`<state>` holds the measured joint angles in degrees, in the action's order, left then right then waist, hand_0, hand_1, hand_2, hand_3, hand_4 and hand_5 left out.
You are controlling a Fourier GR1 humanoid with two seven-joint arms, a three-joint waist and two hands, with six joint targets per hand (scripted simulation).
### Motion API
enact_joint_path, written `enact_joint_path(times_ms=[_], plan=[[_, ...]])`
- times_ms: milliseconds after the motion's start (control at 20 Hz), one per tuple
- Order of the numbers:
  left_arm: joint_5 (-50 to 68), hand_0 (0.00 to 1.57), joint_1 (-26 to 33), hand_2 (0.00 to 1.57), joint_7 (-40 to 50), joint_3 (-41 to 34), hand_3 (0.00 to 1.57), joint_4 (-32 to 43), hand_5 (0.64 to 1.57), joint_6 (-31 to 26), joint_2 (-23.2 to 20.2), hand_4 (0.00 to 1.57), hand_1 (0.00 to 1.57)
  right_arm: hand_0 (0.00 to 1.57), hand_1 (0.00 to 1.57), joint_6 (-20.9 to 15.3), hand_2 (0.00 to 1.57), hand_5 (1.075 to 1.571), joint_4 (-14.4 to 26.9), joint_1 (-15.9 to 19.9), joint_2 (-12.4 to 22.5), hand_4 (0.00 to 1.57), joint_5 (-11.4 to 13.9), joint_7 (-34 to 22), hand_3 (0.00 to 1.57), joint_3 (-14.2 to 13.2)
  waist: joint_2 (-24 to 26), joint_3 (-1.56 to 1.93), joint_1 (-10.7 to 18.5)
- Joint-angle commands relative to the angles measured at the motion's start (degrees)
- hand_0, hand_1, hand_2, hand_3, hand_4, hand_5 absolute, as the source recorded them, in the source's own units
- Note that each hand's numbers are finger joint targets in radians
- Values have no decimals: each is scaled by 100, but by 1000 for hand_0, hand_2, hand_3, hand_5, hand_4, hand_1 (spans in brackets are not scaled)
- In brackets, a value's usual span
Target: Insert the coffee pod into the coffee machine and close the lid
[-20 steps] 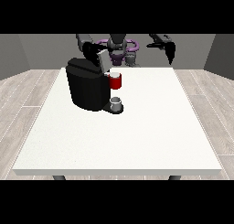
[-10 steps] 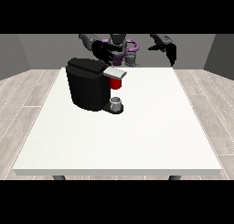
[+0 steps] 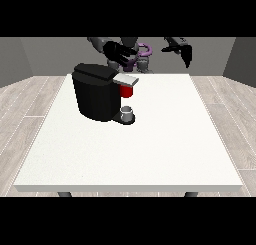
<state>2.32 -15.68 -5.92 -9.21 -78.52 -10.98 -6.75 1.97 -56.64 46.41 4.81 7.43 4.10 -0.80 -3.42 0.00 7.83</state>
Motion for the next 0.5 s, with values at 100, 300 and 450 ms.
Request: enact_joint_path(times_ms=[100,300,450], plan=[[-98,0,296,0,-345,181,0,73,1571,121,269,205,0,0,0,123,0,1571,-342,-532,-461,178,-277,301,0,446,387,-1,-240],[-130,0,517,0,-230,282,0,64,1571,215,400,192,0,0,0,60,0,1571,-609,-1250,-473,269,-763,610,0,682,678,1,-297],[-118,0,848,0,-778,21,0,340,1571,181,225,192,0,0,0,13,0,1571,-911,-1966,-477,251,-1003,743,0,837,802,-1,-655]])
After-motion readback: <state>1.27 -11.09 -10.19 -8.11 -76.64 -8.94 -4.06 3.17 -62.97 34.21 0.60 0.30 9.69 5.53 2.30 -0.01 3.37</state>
